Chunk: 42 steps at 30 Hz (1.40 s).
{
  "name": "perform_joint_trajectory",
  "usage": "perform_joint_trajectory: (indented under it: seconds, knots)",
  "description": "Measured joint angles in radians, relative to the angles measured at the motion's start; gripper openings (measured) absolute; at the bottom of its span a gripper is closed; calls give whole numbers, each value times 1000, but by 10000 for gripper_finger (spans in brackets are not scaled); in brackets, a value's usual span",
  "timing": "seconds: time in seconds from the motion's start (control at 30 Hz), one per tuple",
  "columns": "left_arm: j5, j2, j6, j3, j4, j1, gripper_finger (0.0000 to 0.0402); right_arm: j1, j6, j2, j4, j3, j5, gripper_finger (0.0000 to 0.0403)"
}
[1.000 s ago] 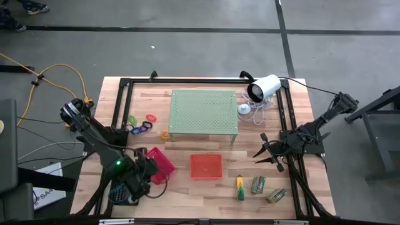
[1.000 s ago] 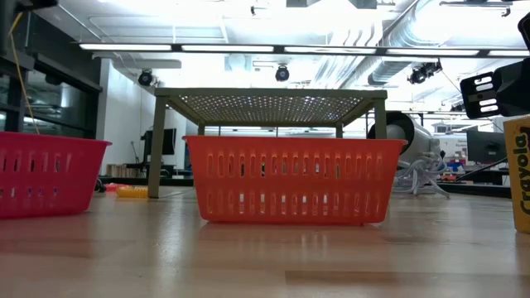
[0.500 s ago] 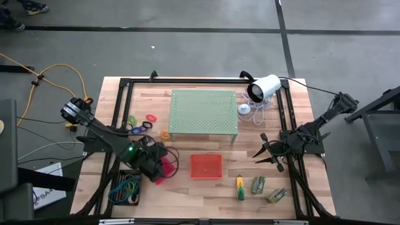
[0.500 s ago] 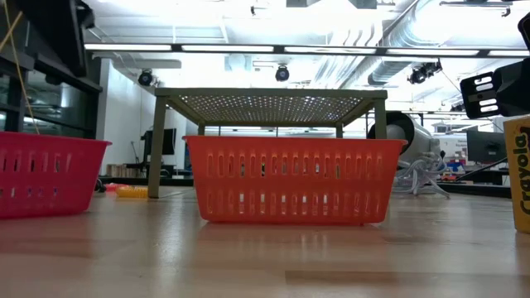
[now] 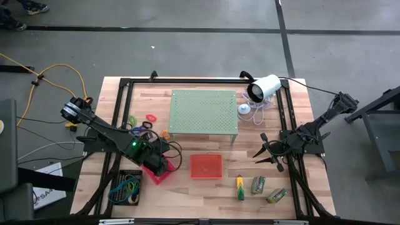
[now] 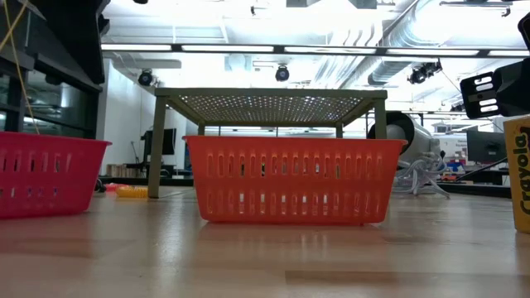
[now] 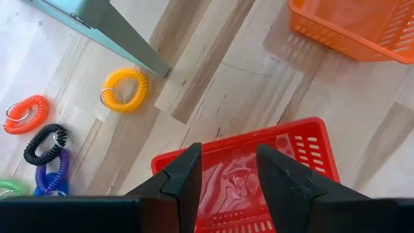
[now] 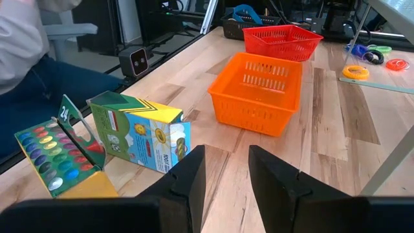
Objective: Pick & Place Office Desk Supplies
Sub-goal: Put the right crayon box into the orange bin
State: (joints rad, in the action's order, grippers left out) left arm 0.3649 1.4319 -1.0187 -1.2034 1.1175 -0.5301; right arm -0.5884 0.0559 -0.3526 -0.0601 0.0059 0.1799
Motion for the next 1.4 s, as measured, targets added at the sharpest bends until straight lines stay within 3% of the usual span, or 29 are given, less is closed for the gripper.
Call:
perform_joint_trajectory:
  seconds: [0.33, 0.5, 0.93, 1.13, 1.4]
  knots:
    - [-2, 0, 20, 0, -30, 0, 138, 0, 0, 0, 0, 0, 0, 106]
    - [-1, -32, 159, 1, -45, -5, 138, 0, 0, 0, 0, 0, 0, 106]
    - [86, -253, 614, 1, -55, -15, 138, 0, 0, 0, 0, 0, 0, 106]
    - [143, -318, 631, 1, -56, -14, 138, 0, 0, 0, 0, 0, 0, 106]
    - [143, -323, 631, 1, -56, -14, 138, 0, 0, 0, 0, 0, 0, 106]
